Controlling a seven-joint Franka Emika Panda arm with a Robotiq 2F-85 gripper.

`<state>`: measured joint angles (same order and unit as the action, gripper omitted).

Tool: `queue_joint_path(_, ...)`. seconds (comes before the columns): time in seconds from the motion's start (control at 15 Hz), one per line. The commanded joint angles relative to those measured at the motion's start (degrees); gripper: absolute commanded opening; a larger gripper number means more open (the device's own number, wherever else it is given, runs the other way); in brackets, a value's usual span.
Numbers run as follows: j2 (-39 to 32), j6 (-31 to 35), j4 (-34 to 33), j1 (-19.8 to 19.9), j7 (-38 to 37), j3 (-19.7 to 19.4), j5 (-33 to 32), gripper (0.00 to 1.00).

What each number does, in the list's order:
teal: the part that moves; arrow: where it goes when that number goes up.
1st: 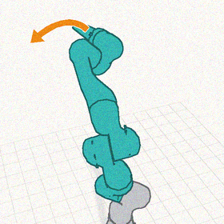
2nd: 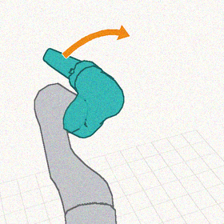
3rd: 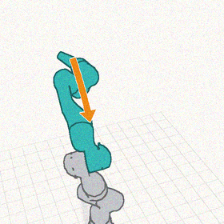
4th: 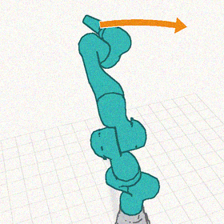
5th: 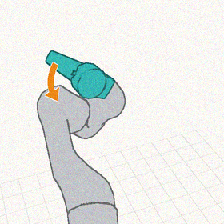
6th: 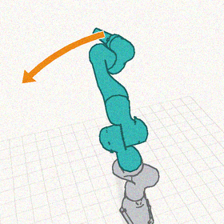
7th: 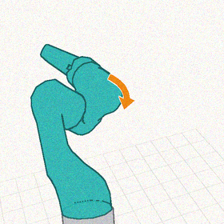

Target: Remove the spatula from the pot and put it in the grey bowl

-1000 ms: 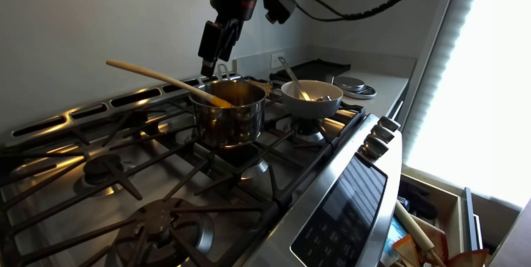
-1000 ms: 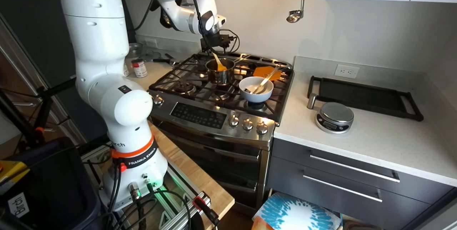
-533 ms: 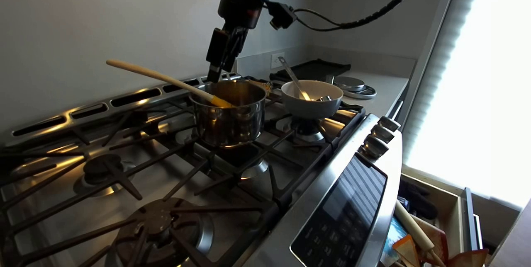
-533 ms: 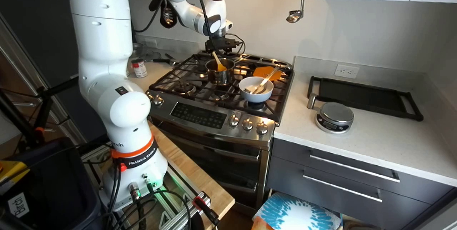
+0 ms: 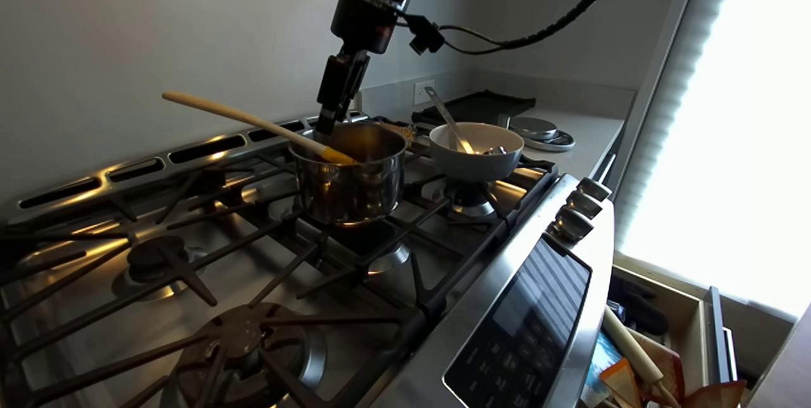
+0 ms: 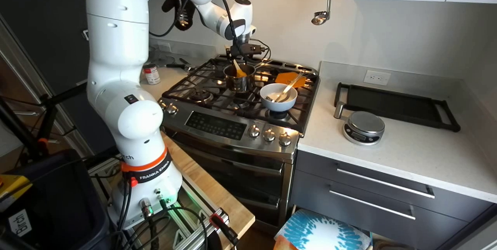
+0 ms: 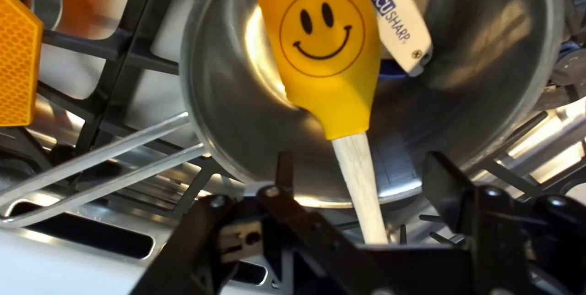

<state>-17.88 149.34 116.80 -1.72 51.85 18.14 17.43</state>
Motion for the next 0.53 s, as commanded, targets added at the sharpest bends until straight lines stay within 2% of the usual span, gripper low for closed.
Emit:
queue_joint_path(0.0, -3.5, -1.8, -3.2, 0.8, 3.5, 1.0, 1.1, 0.74)
queue_joint_path(0.47, -8.3, -1.7, -7.5, 0.7, 6.8, 1.8, -0.6, 0.67)
